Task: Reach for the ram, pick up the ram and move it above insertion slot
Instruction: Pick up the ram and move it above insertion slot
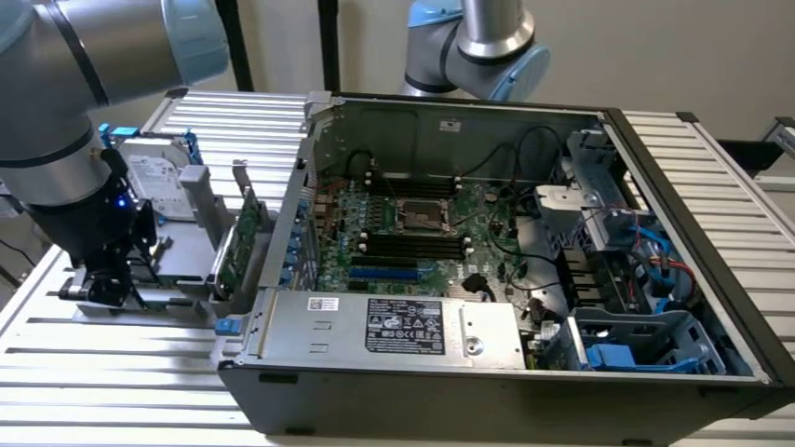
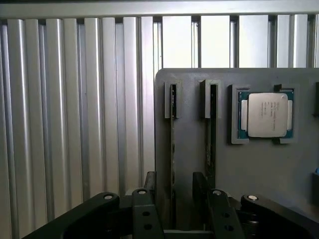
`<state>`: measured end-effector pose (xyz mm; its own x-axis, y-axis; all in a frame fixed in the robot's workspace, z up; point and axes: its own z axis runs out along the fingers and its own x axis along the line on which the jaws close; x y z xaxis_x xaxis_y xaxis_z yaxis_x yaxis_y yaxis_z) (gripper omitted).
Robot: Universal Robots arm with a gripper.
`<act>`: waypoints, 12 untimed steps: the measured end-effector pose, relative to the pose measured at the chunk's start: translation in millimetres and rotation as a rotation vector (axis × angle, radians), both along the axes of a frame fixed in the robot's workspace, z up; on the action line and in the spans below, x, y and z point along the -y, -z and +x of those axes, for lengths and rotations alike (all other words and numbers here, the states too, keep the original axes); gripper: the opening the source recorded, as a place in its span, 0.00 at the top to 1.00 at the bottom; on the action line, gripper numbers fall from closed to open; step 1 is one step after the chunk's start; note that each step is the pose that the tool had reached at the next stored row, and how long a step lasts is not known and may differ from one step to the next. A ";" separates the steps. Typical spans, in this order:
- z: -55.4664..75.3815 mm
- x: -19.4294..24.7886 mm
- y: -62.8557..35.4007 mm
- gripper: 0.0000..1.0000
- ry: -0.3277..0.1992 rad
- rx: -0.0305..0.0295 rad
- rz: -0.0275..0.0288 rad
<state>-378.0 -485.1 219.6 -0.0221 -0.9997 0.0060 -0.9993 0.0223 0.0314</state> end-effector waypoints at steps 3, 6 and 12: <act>-1.7 1.3 4.3 0.58 0.000 -0.0001 0.0093; -3.4 3.5 7.5 0.58 0.000 0.0000 0.0220; -4.8 5.9 15.0 0.58 0.000 0.0002 0.0392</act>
<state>-382.8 -491.0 204.6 -0.0222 -0.9992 -0.0331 -0.9993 0.0211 0.0320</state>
